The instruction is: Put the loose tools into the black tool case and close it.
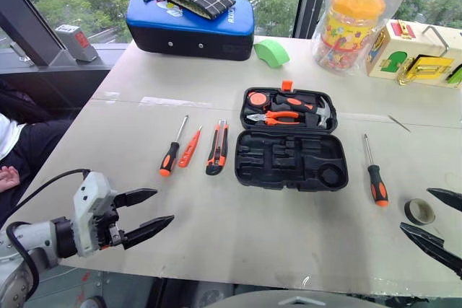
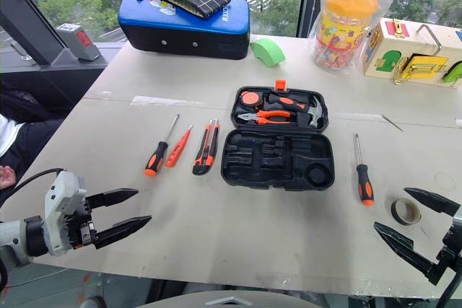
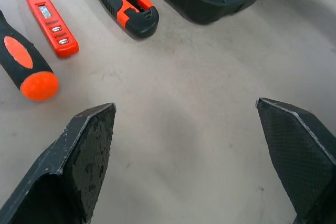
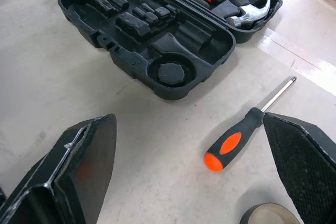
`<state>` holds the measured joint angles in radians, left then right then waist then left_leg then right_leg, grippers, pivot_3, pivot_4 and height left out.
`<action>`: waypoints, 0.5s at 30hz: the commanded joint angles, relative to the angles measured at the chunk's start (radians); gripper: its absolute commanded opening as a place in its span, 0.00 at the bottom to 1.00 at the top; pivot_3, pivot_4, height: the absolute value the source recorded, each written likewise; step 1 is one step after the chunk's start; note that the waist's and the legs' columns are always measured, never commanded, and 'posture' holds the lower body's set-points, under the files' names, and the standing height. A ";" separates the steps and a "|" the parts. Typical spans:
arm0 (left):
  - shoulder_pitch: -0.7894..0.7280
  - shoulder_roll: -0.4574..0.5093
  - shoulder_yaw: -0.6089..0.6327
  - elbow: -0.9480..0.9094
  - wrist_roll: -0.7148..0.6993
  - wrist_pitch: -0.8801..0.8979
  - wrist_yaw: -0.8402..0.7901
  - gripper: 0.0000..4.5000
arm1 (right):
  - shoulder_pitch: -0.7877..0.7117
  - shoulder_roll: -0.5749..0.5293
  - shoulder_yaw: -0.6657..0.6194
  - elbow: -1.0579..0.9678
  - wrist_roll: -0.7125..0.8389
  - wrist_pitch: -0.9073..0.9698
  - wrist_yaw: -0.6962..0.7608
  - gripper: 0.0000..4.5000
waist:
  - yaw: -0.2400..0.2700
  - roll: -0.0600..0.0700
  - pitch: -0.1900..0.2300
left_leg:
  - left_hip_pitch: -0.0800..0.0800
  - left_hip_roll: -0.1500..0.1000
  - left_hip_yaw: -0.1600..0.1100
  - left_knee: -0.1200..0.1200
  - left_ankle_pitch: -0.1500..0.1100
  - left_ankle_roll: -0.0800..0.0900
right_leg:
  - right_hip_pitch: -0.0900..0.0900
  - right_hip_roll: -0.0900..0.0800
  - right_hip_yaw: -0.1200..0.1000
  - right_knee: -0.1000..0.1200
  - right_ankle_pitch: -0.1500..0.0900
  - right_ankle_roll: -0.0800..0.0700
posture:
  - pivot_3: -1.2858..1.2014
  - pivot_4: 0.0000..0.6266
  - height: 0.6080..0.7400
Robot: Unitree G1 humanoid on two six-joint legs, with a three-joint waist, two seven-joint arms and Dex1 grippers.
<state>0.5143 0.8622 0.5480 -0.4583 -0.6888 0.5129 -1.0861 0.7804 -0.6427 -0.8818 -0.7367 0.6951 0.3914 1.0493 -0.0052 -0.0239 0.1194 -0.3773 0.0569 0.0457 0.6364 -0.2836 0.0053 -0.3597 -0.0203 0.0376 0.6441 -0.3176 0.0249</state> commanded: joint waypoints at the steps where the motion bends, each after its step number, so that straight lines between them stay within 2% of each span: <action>1: -0.057 -0.048 -0.002 0.005 0.000 0.004 0.086 0.97 | -0.056 -0.017 0.034 -0.043 0.025 0.008 -0.057 1.00 | 0.000 0.000 0.000 | 0.000 0.000 0.000 0.000 0.000 0.000 | 0.000 0.000 0.000 0.000 0.000 0.000 | 0.52 0.24 1.00; 5: -0.279 -0.177 -0.025 0.012 -0.013 0.170 0.457 0.97 | -0.246 -0.041 0.176 -0.091 0.083 0.080 -0.220 1.00 | -0.003 0.001 0.000 | 0.000 0.000 0.000 0.003 0.000 0.000 | 0.001 0.000 0.001 0.002 0.000 0.001 | 0.52 0.24 1.00; 7: -0.389 -0.186 -0.045 0.009 0.024 0.325 0.636 0.97 | -0.306 -0.069 0.209 -0.105 0.109 0.078 -0.209 1.00 | -0.001 -0.002 0.001 | 0.000 0.000 -0.001 0.007 0.000 0.000 | 0.002 0.000 0.001 0.006 0.001 0.001 | 0.52 0.24 1.00; 12: -0.565 -0.168 -0.122 0.032 0.074 0.514 0.805 0.97 | -0.399 -0.139 0.254 -0.112 0.163 0.083 -0.185 1.00 | 0.002 -0.005 -0.001 | -0.001 -0.001 -0.003 0.011 0.000 0.000 | 0.000 0.002 0.000 0.012 0.000 0.002 | 0.52 0.24 1.00; 15: -0.645 -0.180 -0.214 0.072 0.122 0.537 0.830 0.97 | -0.467 -0.155 0.303 -0.091 0.143 0.064 -0.193 1.00 | 0.001 -0.006 -0.001 | 0.000 -0.001 -0.004 0.011 0.000 0.000 | 0.000 0.003 0.000 0.013 0.000 0.002 | 0.52 0.24 1.00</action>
<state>-0.1284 0.6774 0.3464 -0.3892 -0.5862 1.0393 -0.2694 0.3172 -0.7892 -0.5818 -0.8225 0.8354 0.4724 0.8579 -0.0040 -0.0298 0.1182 -0.3779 0.0556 0.0421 0.6476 -0.2833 0.0054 -0.3599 -0.0177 0.0379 0.6572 -0.3173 0.0267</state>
